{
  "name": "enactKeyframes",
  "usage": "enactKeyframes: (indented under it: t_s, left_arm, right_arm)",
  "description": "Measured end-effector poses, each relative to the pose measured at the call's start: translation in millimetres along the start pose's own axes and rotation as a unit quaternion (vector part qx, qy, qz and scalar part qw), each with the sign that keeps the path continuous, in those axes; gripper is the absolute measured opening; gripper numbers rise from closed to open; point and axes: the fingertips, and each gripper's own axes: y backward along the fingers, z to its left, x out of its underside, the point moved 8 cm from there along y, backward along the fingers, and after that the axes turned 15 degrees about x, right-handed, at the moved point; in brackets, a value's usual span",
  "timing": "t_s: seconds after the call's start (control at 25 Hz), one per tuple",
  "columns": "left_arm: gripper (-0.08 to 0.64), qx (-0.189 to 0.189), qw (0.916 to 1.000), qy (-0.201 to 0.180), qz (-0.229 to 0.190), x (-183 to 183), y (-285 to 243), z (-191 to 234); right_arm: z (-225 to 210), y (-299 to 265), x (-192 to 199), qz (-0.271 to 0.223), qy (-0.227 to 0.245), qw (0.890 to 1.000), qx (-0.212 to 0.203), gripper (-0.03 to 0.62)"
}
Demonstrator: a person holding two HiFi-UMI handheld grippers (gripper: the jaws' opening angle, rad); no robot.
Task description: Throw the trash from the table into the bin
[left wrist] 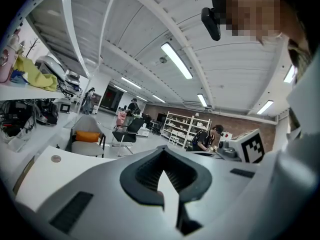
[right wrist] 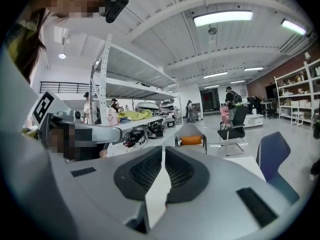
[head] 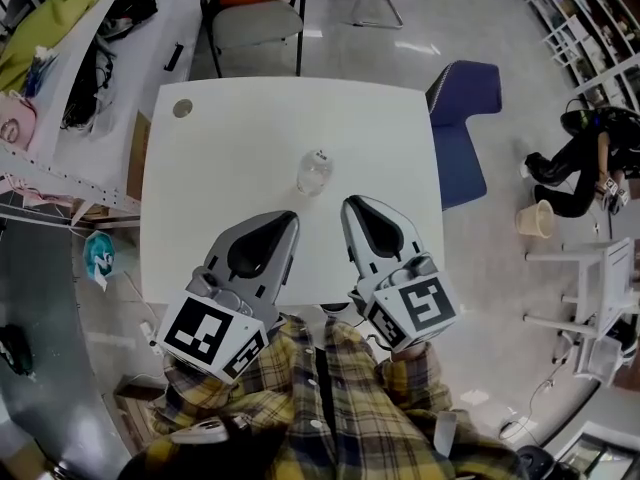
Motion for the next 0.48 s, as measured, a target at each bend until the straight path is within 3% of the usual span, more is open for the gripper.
enactKeyframes:
  t_s: [0.2, 0.48]
  left_arm:
    - [0.008, -0.004, 1.0000, 0.007, 0.005, 2, 3, 9]
    - [0.008, -0.012, 0.9994, 0.025, 0.022, 16, 4, 18]
  right_arm:
    - [-1, -9, 9, 0.014, -0.004, 1.000, 0.002, 0.002]
    - [-6, -26, 33, 0.056, -0.004, 0.998, 0.006, 0.097]
